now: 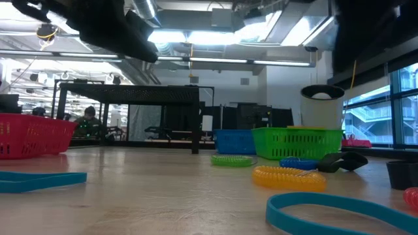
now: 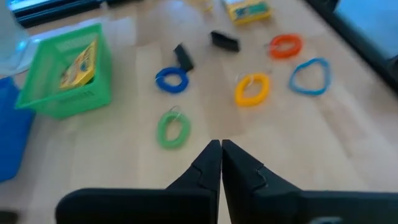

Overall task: Pick & Place Office Desk Supplies
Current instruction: Put the black rubber band into the orange basket

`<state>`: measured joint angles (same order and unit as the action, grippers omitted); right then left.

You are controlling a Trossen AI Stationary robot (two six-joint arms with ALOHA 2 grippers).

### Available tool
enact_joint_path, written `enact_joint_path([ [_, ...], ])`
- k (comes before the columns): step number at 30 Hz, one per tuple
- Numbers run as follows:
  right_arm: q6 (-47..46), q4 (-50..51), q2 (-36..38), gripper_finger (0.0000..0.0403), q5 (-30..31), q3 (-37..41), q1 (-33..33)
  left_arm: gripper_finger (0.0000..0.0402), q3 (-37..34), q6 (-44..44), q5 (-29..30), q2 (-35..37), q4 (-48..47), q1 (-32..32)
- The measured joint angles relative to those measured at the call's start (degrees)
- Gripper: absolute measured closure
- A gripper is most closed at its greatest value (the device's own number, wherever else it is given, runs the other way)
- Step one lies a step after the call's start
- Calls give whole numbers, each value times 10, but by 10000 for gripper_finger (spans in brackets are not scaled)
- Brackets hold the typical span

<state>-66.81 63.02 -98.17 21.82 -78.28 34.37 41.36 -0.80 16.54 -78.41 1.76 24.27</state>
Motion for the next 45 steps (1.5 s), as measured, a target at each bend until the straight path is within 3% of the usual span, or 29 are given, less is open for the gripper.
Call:
enact_joint_path([
  [8, -20, 0, 0, 255, 18, 0, 21, 362, 0, 0, -74, 0, 50, 0],
  [17, 17, -1, 0, 201, 52, 1, 21, 322, 0, 0, -73, 0, 62, 0],
  [26, 90, -46, 0, 197, 31, 75, 4, 317, 0, -1, -73, 0, 61, 0],
  [38, 208, -220, 0, 197, 10, 209, -32, 316, 0, 0, -72, 0, 58, 0],
  [45, 214, -279, 0, 197, -49, 251, -57, 315, 0, 0, -72, 0, 58, 0],
])
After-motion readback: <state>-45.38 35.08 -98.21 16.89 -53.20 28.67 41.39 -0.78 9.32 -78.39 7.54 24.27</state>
